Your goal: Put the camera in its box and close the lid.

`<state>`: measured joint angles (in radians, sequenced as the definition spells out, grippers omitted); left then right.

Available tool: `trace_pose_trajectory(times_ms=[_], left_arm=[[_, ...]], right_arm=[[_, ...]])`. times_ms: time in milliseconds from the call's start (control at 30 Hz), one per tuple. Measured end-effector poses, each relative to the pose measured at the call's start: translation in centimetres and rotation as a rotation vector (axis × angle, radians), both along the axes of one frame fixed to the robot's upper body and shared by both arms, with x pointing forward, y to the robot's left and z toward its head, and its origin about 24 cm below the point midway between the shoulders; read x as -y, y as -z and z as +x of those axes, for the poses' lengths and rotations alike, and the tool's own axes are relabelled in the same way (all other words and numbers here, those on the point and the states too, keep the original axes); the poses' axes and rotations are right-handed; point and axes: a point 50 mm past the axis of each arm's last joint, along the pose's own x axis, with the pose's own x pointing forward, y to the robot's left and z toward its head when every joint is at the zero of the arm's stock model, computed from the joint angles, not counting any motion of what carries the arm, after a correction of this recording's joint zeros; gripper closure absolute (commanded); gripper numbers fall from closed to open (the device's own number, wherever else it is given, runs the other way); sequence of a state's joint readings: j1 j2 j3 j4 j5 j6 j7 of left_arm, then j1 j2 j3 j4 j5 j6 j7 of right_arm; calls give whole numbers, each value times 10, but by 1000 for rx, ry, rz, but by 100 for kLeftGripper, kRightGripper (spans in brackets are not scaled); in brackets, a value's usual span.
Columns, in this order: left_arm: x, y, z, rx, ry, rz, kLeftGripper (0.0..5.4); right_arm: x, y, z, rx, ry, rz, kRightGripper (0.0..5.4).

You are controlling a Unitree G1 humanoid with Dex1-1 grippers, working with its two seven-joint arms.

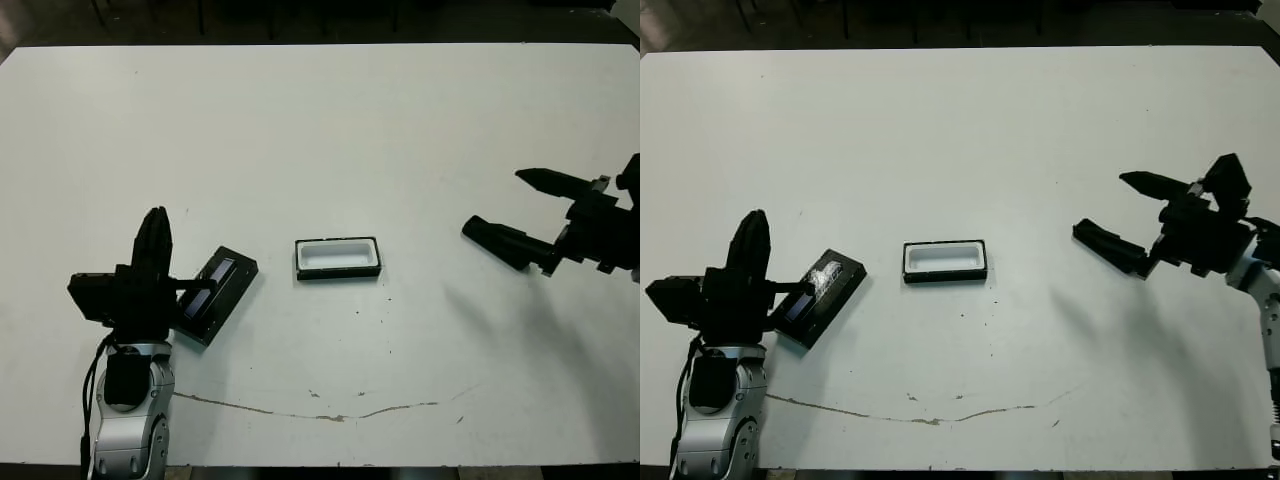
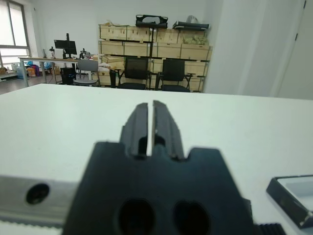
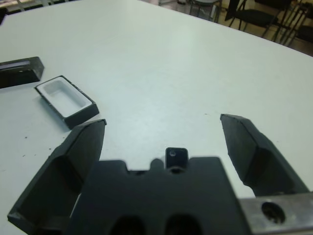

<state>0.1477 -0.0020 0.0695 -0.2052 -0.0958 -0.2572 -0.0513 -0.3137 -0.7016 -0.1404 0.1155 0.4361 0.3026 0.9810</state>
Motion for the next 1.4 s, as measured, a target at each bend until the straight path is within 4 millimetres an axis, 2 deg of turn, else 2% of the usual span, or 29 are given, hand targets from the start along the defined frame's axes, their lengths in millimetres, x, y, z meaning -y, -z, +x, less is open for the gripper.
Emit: trace_pose_trajectory(times_ms=[233, 433, 900, 1400], left_arm=[[-1, 0, 0, 5, -2, -1, 540], [-1, 0, 0, 0, -3, -2, 540], [-2, 0, 0, 2, 0, -10, 540], [-3, 1, 0, -1, -1, -13, 540]], right_arm=[[-7, 5, -2, -28, 5, -3, 1], [-5, 14, -6, -88, 45, -2, 1], [8, 36, -11, -178, 85, -2, 1], [20, 46, -13, -190, 122, -26, 1]])
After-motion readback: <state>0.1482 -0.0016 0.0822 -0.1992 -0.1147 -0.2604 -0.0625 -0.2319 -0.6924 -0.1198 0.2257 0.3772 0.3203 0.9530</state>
